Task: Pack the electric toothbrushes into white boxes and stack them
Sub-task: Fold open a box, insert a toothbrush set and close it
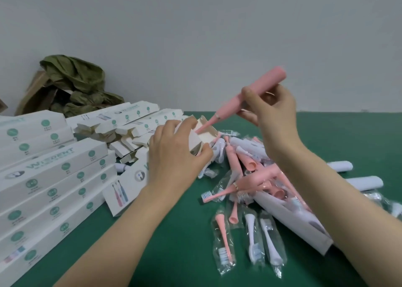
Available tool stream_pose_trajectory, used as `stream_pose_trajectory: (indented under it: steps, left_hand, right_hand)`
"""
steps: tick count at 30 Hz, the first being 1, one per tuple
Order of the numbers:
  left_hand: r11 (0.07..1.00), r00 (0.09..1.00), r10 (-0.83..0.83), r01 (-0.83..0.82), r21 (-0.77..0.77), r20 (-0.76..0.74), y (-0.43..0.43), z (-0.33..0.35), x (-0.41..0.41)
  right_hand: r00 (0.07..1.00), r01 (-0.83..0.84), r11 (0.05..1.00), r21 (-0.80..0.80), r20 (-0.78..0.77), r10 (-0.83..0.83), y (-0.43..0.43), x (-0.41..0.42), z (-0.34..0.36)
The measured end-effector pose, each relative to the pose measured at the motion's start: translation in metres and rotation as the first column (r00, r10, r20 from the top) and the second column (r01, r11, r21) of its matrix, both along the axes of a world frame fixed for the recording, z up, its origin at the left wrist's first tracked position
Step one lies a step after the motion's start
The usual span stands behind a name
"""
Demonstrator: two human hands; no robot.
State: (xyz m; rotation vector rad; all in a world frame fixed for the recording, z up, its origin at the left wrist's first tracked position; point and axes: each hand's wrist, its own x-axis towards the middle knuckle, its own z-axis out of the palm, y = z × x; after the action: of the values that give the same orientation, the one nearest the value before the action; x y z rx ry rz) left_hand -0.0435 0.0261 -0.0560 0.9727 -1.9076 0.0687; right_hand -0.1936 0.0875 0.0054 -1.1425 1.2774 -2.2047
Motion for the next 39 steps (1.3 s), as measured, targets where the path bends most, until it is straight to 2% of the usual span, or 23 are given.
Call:
stream_pose_trajectory:
  steps: [2, 6, 11, 13, 17, 19, 21, 22, 23, 26, 27, 28, 29, 30, 31, 32, 33, 34, 36, 39]
  left_hand:
    - [1.000, 1.000, -0.009, 0.009, 0.001, 0.001, 0.000, -0.002, 0.002]
    - [0.999, 0.999, -0.030, 0.030, -0.021, -0.042, 0.003, 0.000, 0.002]
    - [0.998, 0.993, -0.053, 0.049, -0.041, -0.107, 0.009, 0.002, 0.002]
    - [0.998, 0.992, -0.061, 0.059, -0.024, -0.110, 0.009, 0.003, 0.004]
    - [0.996, 0.989, -0.079, 0.074, -0.044, -0.123, 0.008, 0.006, 0.006]
    - [0.994, 0.986, -0.091, 0.082, -0.070, -0.143, 0.008, 0.007, 0.005]
    - [0.993, 0.986, -0.097, 0.087, -0.076, -0.139, 0.008, 0.008, 0.006]
    - [0.993, 0.986, -0.100, 0.092, -0.071, -0.130, 0.008, 0.008, 0.006]
    - [0.993, 0.987, -0.103, 0.096, -0.061, -0.125, 0.008, 0.008, 0.006]
    - [0.995, 0.989, -0.088, 0.081, -0.061, -0.119, 0.003, 0.009, 0.010]
    - [0.995, 0.989, -0.084, 0.076, -0.068, -0.118, 0.001, 0.009, 0.012]
    - [0.995, 0.990, -0.082, 0.074, -0.072, -0.117, 0.000, 0.009, 0.014]
    - [0.995, 0.990, -0.082, 0.074, -0.074, -0.114, -0.001, 0.009, 0.014]
    - [0.994, 0.990, -0.083, 0.075, -0.073, -0.112, -0.001, 0.010, 0.014]
    - [0.994, 0.990, -0.087, 0.080, -0.070, -0.113, -0.001, 0.010, 0.013]
    - [0.994, 0.989, -0.093, 0.085, -0.066, -0.118, 0.000, 0.011, 0.013]
    - [0.994, 0.988, -0.097, 0.090, -0.063, -0.124, 0.001, 0.011, 0.012]
    - [0.994, 0.987, -0.100, 0.092, -0.060, -0.128, 0.001, 0.011, 0.011]
    - [0.994, 0.987, -0.100, 0.093, -0.060, -0.127, 0.001, 0.009, 0.012]
    - [0.993, 0.989, -0.096, 0.089, -0.072, -0.109, 0.001, 0.006, 0.013]
  right_hand:
    - [0.998, -0.017, 0.999, 0.050, -0.062, 0.020, -0.002, 0.007, -0.009]
    - [0.943, 0.034, 0.984, 0.177, -0.331, 0.027, -0.001, 0.019, -0.020]
    - [0.905, -0.030, 0.976, 0.216, -0.408, 0.118, -0.001, 0.024, -0.023]
    - [0.915, 0.006, 0.984, 0.180, -0.398, 0.067, 0.001, 0.024, -0.024]
    - [0.890, 0.086, 0.996, -0.030, -0.447, -0.090, 0.005, 0.028, -0.028]
    - [0.797, 0.113, 0.991, -0.072, -0.589, -0.133, 0.004, 0.032, -0.030]
    - [0.603, 0.148, 0.988, -0.042, -0.788, -0.124, 0.002, 0.036, -0.034]
    - [0.534, 0.148, 0.989, -0.024, -0.839, -0.101, 0.002, 0.036, -0.036]
    - [0.532, 0.149, 0.989, -0.016, -0.841, -0.094, 0.003, 0.035, -0.036]
    - [0.744, 0.169, 0.986, -0.012, -0.654, -0.136, 0.007, 0.029, -0.023]
    - [0.783, 0.136, 0.989, 0.053, -0.617, -0.075, 0.009, 0.023, -0.018]
    - [0.780, 0.047, 0.984, 0.170, -0.622, 0.071, 0.012, 0.016, -0.013]
    - [0.712, -0.093, 0.937, 0.337, -0.636, 0.299, 0.015, 0.008, -0.010]
    - [0.570, -0.221, 0.819, 0.530, -0.611, 0.549, 0.019, 0.002, -0.009]
    - [0.400, -0.280, 0.665, 0.692, -0.546, 0.736, 0.022, -0.001, -0.010]
    - [0.244, -0.258, 0.529, 0.808, -0.476, 0.845, 0.024, -0.001, -0.015]
    - [0.125, -0.172, 0.443, 0.880, -0.427, 0.896, 0.022, 0.002, -0.023]
    - [0.044, -0.072, 0.404, 0.912, -0.402, 0.915, 0.020, 0.008, -0.033]
    - [-0.036, 0.061, 0.406, 0.912, -0.405, 0.914, 0.012, 0.019, -0.050]
    - [0.002, 0.070, 0.459, 0.886, -0.460, 0.888, 0.009, 0.023, -0.055]
